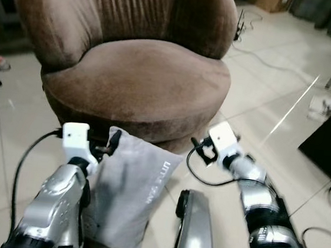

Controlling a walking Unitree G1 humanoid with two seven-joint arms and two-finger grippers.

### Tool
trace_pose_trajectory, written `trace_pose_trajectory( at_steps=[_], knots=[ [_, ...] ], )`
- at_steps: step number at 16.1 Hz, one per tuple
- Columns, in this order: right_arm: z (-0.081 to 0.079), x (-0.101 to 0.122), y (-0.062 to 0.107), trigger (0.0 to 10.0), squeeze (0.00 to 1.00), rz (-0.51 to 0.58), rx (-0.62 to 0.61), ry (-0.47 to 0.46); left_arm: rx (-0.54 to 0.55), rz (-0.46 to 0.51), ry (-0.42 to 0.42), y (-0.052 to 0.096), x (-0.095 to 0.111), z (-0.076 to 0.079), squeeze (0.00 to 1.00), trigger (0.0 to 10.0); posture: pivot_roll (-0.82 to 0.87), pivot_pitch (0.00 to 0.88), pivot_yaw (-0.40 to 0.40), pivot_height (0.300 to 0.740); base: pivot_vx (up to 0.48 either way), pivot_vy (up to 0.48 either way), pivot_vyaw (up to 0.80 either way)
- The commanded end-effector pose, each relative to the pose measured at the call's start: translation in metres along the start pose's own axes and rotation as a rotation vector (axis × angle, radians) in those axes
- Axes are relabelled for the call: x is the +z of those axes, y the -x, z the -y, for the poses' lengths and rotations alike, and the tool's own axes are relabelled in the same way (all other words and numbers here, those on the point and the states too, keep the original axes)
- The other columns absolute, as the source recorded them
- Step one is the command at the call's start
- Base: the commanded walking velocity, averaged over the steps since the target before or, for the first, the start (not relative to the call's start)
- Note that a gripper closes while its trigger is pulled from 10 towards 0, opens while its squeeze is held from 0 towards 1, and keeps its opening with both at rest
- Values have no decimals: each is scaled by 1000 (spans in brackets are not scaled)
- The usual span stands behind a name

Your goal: Move the pillow to the sofa from floor

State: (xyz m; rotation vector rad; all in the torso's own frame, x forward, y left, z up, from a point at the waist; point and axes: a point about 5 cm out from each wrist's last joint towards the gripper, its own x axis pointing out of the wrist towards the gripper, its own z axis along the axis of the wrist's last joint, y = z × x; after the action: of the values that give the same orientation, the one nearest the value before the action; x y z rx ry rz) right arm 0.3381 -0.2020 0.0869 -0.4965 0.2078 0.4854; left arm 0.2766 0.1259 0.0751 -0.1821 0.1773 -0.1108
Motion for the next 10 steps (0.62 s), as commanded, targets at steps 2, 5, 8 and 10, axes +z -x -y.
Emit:
trace_pose_trajectory(
  at_steps=[2,5,8,10],
  knots=[
    [-1,1,-3,10000,0,-25,62,67,-29,5,91,4,0,22,1000,10000,-30,0,-119,455,0,0,0],
    [-13,8,-15,10000,0,-71,224,269,6,14,162,18,4,32,0,10000,9,0,-178,455,0,0,0],
    [-27,11,-23,10000,0,-98,314,400,53,44,117,30,14,30,0,10000,42,0,-210,455,0,0,0],
    [-35,13,-27,10000,0,-116,350,500,51,77,107,37,27,32,0,10000,63,0,-222,455,0,0,0]
  ],
)
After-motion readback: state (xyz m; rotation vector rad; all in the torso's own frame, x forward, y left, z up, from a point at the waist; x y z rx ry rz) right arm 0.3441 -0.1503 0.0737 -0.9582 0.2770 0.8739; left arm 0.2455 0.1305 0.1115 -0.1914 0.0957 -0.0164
